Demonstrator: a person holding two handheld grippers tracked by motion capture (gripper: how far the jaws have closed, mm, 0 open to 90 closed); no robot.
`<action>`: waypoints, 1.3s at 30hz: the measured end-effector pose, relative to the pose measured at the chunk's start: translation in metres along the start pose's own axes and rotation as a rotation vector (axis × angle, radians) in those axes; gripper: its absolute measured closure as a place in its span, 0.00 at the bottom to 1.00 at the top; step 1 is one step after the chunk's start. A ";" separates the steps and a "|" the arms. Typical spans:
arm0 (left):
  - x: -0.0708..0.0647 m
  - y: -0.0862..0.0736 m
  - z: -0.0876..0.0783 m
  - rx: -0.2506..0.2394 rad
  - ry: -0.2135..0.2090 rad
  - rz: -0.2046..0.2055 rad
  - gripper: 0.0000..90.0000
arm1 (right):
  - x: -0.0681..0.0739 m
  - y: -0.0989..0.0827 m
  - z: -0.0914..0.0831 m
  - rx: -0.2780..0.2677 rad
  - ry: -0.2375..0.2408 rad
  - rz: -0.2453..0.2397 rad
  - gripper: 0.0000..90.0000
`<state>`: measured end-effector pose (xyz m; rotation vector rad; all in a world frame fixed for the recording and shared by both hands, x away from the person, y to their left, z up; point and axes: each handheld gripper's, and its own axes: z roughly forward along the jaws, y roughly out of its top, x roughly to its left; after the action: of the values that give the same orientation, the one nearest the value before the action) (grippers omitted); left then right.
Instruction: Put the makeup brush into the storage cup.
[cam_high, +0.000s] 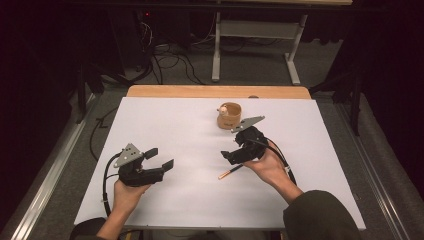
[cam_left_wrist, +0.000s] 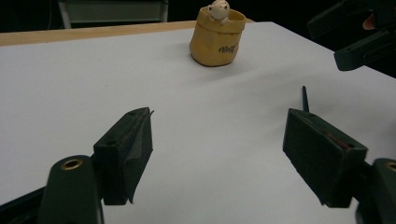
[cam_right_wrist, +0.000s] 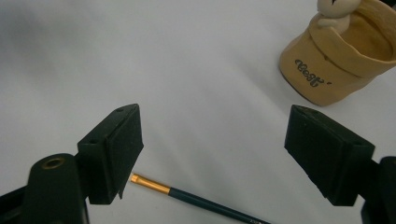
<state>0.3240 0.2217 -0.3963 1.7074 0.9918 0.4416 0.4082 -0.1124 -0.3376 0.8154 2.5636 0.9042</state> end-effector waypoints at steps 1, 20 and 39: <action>0.000 0.000 0.000 0.000 0.000 0.001 0.27 | 0.000 0.000 0.000 0.010 -0.003 -0.002 0.23; 0.000 0.000 -0.001 -0.004 0.003 0.001 0.27 | -0.005 0.003 0.000 0.149 0.007 -0.059 0.24; -0.001 0.000 -0.001 -0.002 0.001 0.006 0.27 | -0.004 0.011 0.003 0.261 0.038 -0.122 0.25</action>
<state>0.3227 0.2219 -0.3961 1.7087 0.9871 0.4478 0.4174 -0.1061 -0.3326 0.7044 2.7681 0.5625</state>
